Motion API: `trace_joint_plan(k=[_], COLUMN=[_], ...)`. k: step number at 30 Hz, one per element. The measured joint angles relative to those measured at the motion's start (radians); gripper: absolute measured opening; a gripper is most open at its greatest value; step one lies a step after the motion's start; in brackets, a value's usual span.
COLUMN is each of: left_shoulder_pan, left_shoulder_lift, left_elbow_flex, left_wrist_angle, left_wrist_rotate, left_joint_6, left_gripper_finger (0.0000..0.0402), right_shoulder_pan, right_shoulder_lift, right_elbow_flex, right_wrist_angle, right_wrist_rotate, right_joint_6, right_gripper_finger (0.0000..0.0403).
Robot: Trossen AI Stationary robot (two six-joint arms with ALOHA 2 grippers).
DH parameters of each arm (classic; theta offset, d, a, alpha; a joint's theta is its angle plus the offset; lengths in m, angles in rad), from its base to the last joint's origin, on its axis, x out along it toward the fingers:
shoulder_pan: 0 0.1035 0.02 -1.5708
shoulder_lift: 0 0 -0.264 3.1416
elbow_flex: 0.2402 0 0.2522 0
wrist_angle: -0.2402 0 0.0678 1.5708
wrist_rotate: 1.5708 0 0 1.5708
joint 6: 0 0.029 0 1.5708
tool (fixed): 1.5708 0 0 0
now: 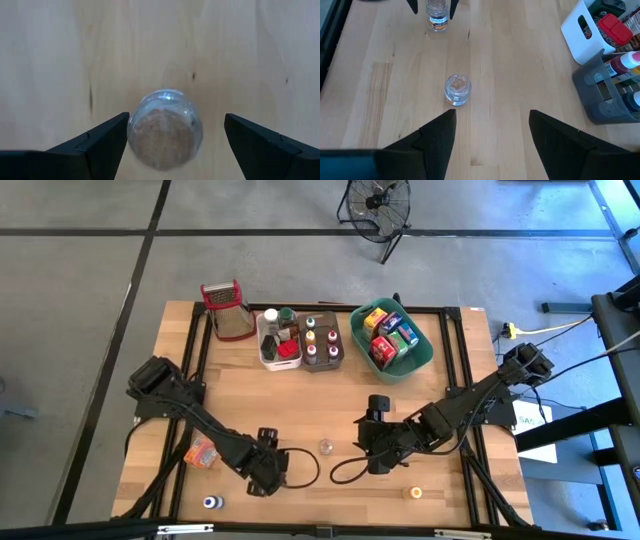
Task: Pick & Place Kitchen Items
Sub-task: Put the left brown spice can into the left white bin
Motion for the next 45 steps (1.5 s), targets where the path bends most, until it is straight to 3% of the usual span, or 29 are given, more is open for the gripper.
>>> trace_joint_plan(k=[17, 35, 45], left_shoulder_pan=[0.022, 0.022, 0.022], left_shoulder_lift=[0.000, -0.001, -0.003], left_elbow_flex=[-0.014, -0.014, -0.011], left_wrist_angle=[0.054, 0.051, 0.047], left_wrist_rotate=[0.027, 0.034, 0.064], left_joint_6=[0.081, 0.097, 0.024], left_gripper_finger=[0.0318, 0.0192, 0.0195], right_shoulder_pan=[0.000, 0.000, 0.000], right_shoulder_lift=[0.000, 0.000, 0.000], right_elbow_flex=[0.000, 0.000, 0.000], right_wrist_angle=[0.000, 0.001, 0.001], right_wrist_rotate=[0.000, 0.000, -0.001], right_joint_6=[-0.007, -0.007, -0.007], right_gripper_finger=[0.0253, 0.0254, 0.0254])
